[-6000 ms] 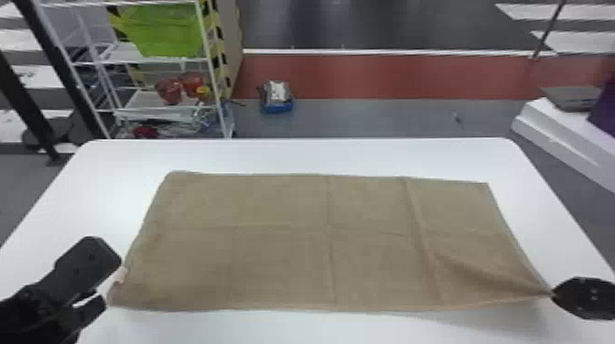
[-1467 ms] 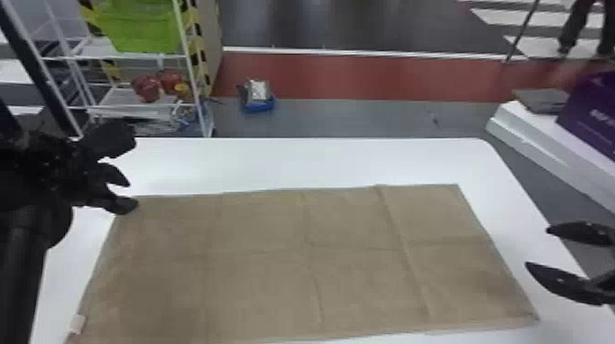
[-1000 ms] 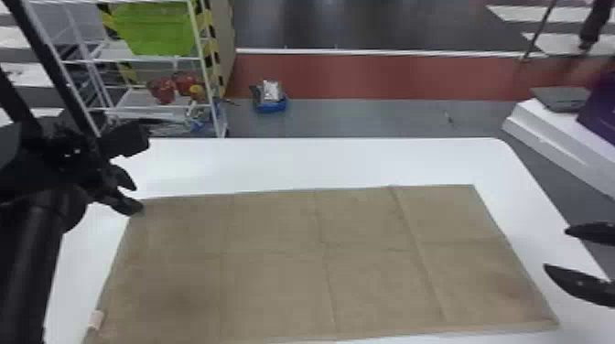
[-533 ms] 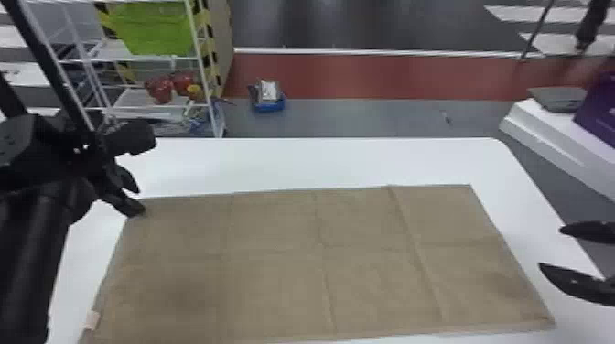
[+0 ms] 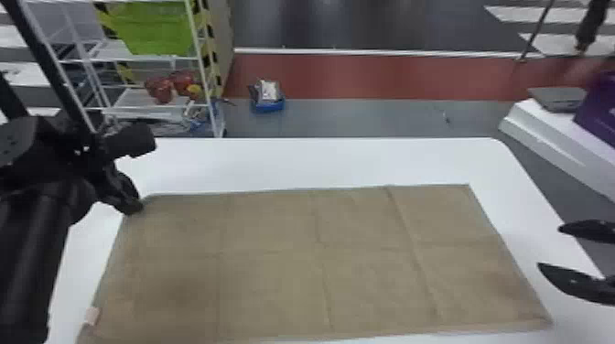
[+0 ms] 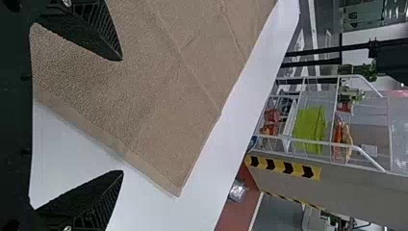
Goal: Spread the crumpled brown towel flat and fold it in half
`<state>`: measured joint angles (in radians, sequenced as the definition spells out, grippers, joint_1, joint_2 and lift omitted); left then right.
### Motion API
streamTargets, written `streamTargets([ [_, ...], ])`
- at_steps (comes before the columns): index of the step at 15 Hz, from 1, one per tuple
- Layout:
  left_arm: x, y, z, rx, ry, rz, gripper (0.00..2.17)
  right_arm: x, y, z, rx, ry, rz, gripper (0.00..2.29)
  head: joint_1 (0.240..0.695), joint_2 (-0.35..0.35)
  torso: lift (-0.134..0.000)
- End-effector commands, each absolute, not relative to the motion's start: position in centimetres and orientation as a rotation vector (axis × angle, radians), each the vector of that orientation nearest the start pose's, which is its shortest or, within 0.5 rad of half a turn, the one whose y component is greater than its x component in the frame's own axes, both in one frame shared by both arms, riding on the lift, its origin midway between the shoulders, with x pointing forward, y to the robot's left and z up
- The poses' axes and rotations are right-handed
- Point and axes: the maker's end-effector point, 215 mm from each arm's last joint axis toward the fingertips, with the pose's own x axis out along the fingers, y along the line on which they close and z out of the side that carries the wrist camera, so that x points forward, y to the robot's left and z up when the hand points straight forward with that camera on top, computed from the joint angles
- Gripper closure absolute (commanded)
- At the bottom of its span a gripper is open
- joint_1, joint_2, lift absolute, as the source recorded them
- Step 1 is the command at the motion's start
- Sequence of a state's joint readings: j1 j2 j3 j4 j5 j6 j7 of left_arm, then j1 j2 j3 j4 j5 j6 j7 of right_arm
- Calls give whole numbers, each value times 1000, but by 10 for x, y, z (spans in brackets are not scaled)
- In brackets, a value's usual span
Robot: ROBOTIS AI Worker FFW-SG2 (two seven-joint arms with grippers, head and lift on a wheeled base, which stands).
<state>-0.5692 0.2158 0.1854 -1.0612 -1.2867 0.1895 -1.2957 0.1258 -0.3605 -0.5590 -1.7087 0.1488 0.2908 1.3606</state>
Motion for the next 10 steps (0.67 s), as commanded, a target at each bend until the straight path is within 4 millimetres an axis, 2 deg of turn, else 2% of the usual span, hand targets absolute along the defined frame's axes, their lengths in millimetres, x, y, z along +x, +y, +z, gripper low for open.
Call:
streamTargets([
  [1,598,399,-437,929,1036,-667,994,432,-405,-370,-253,466,749,33,695,-12,-134],
  [5,595,403,-442,931,1031,-648,998,435,-404,-371,-256,468,749,33,695,-6,-134],
  [6,593,405,-444,933,1031,-643,998,441,-408,-371,-258,463,719,33,695,-5,-134],
  [7,594,406,-439,938,1021,-636,998,449,-409,-374,-255,461,701,33,695,-4,-134],
  [9,592,406,-442,939,1023,-636,998,485,-418,-380,-240,473,586,33,695,-7,-134],
  [10,592,406,-442,940,1023,-636,998,502,-425,-381,-174,489,529,33,695,-11,-134],
])
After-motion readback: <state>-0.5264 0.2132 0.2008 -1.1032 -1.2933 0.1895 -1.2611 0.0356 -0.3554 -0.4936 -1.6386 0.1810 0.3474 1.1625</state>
